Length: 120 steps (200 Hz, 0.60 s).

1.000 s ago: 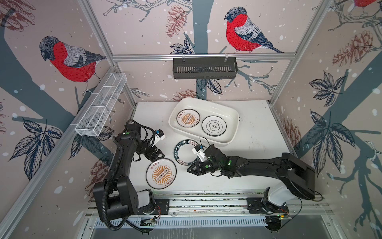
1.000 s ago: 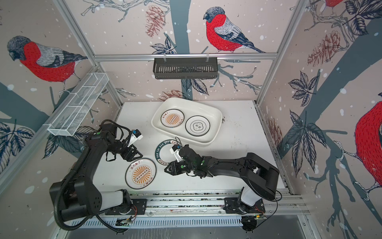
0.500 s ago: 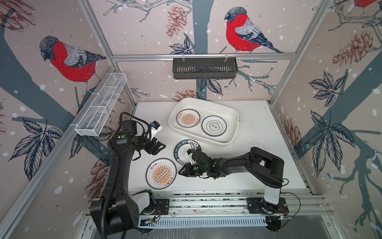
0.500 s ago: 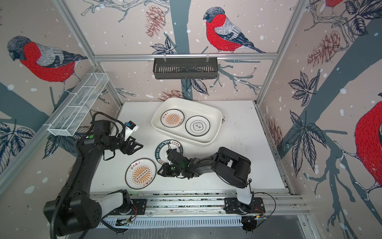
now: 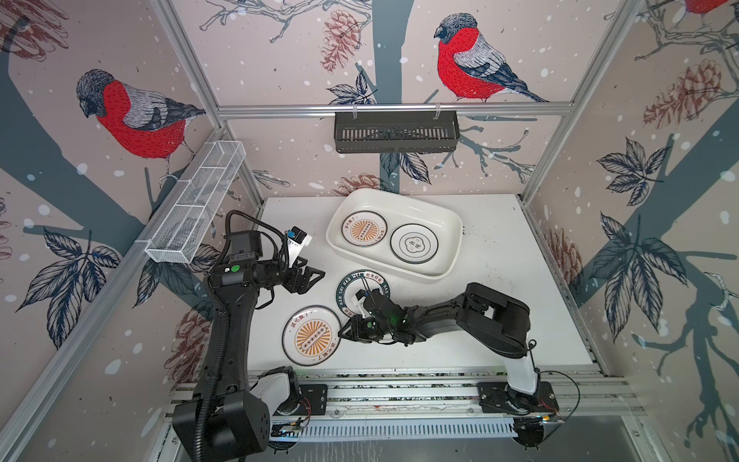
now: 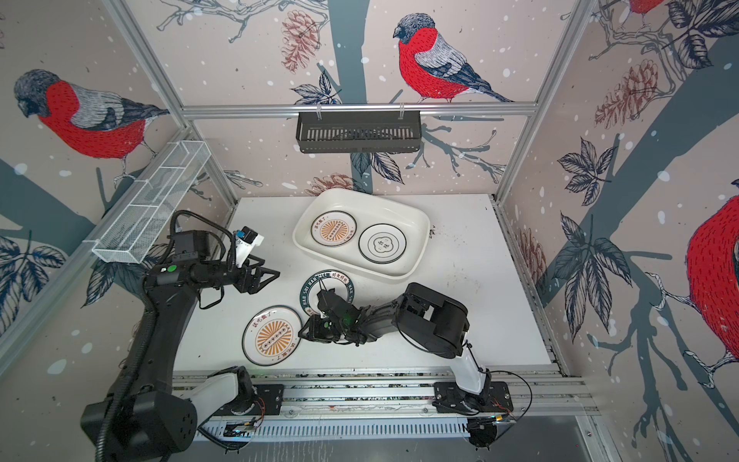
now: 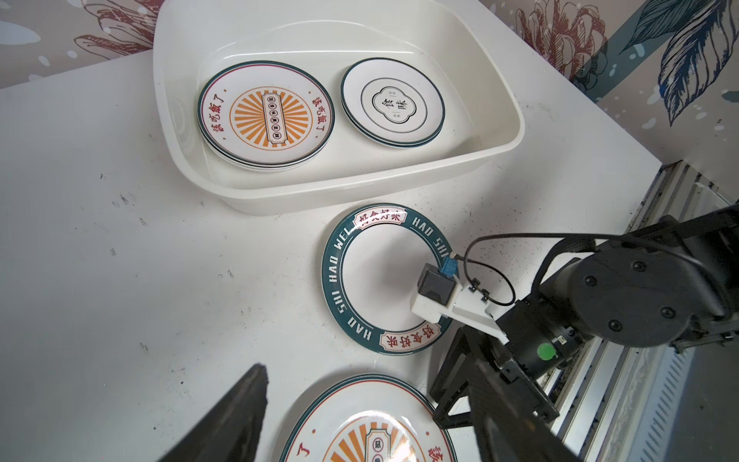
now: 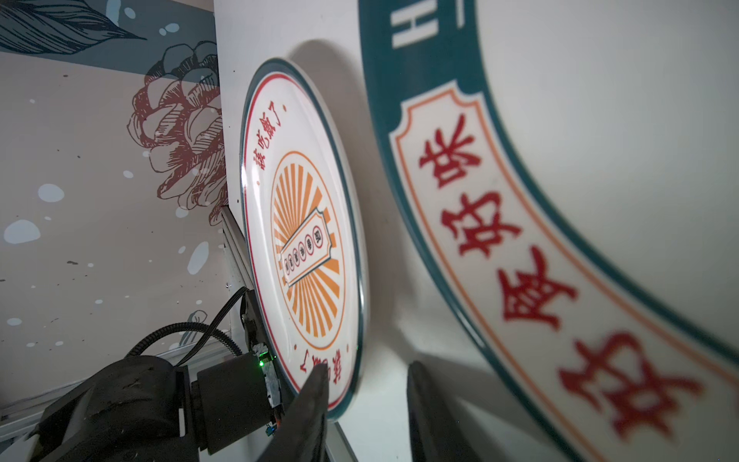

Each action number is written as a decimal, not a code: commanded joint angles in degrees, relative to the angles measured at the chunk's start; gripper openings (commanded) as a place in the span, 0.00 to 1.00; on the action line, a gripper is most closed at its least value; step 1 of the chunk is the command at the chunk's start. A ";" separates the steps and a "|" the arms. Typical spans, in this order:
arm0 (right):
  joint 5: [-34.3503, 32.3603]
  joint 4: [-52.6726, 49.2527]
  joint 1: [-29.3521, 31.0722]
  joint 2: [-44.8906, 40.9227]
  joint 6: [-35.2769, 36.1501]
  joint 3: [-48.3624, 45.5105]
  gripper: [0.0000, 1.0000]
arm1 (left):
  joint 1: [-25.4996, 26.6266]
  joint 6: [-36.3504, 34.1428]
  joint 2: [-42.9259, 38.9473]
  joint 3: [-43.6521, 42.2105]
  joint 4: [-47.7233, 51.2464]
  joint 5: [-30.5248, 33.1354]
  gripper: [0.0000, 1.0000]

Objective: Place the plates into the plastic bin on the countertop
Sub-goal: 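Grip the orange-sunburst plate rim with the right gripper and tilt it up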

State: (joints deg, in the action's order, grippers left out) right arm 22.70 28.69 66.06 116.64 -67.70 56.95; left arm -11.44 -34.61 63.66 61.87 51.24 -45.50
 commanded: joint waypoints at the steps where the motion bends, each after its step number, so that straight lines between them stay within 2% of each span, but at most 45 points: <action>1: 0.71 1.57 0.10 0.78 -1.20 0.55 0.35 | -0.07 -0.20 -0.49 0.45 -0.97 -2.67 0.79; 120: -0.33 -5.99 -0.56 5.29 -0.28 8.27 0.26 | 0.02 -0.72 -0.49 0.18 -0.66 -5.04 0.79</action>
State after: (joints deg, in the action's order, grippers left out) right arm 22.96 26.15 65.52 121.01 -68.97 63.59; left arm -11.44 -34.52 63.29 61.98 51.20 -48.21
